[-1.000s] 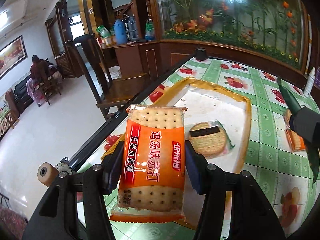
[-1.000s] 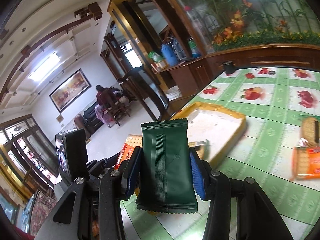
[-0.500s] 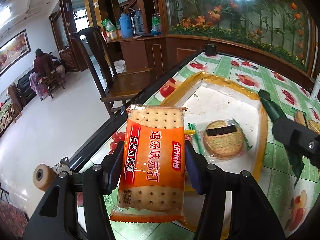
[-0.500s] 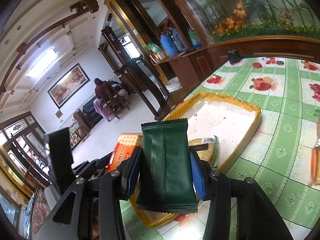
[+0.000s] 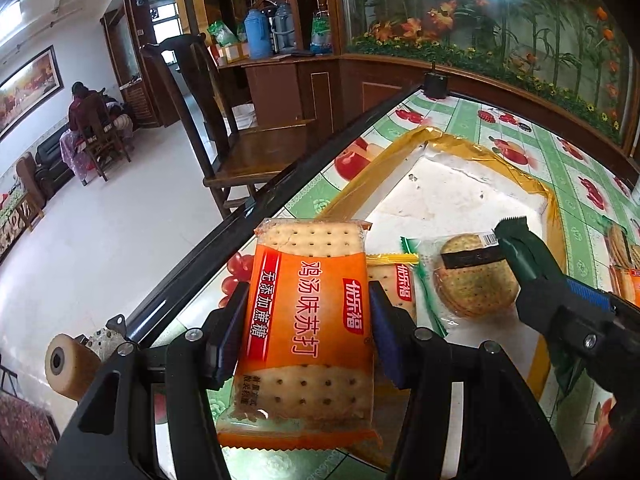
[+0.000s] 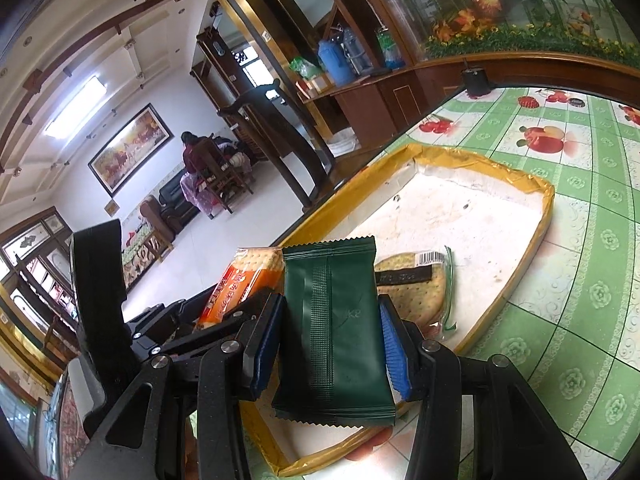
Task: Organize snacks
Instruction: 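Lower orange pack into tray with left tool while right tool drops green pack beside it, then move both open tools back over the snack pile, then grasp orange cracker pack with left tool while right tool reaches toward blue-white pack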
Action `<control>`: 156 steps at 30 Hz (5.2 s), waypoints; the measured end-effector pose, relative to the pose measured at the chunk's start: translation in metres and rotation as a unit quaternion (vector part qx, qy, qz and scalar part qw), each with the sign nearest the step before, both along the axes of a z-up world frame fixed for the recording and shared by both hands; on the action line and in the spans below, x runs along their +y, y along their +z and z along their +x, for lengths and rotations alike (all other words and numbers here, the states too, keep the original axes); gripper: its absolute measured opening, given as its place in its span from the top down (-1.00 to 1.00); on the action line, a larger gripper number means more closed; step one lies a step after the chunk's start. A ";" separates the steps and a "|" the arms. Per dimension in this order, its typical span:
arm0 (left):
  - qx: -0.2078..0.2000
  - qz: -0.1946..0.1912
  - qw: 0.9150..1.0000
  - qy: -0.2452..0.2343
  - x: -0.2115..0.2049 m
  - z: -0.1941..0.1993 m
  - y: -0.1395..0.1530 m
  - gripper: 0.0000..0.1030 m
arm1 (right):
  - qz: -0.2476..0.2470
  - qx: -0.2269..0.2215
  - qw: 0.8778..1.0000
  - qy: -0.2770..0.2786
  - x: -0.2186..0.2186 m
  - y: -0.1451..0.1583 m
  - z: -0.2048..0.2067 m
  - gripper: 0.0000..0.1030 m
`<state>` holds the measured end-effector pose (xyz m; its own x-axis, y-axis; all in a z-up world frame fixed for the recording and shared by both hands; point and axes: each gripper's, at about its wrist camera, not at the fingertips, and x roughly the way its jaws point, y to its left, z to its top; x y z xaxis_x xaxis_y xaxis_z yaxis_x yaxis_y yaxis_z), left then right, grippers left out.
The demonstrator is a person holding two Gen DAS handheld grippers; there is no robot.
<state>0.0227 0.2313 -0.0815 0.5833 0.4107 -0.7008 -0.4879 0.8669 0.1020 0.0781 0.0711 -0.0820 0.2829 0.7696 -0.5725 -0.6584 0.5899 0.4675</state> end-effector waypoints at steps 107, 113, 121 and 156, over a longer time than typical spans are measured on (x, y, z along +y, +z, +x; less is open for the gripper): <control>0.032 0.046 0.944 -0.325 -0.275 0.080 0.008 -0.66 | -0.028 -0.048 0.934 -0.353 -0.346 0.001 -0.020 -0.70; 0.031 0.052 0.942 -0.331 -0.276 0.077 0.009 -0.66 | -0.030 -0.046 0.936 -0.349 -0.343 0.000 -0.021 -0.70; 0.033 0.081 0.921 -0.380 -0.283 0.083 0.004 -0.66 | -0.038 -0.049 0.936 -0.346 -0.342 0.001 -0.024 -0.71; 0.154 -0.025 0.819 -0.552 -0.329 0.128 -0.019 -0.14 | -0.098 0.002 0.951 -0.293 -0.321 -0.025 0.007 -0.71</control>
<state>0.1508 -0.0977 -0.1000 0.3725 -0.2814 -0.8843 0.6382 0.7695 0.0239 0.0852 -0.2495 -0.1073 0.6276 0.3591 -0.6908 -0.1875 0.9309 0.3135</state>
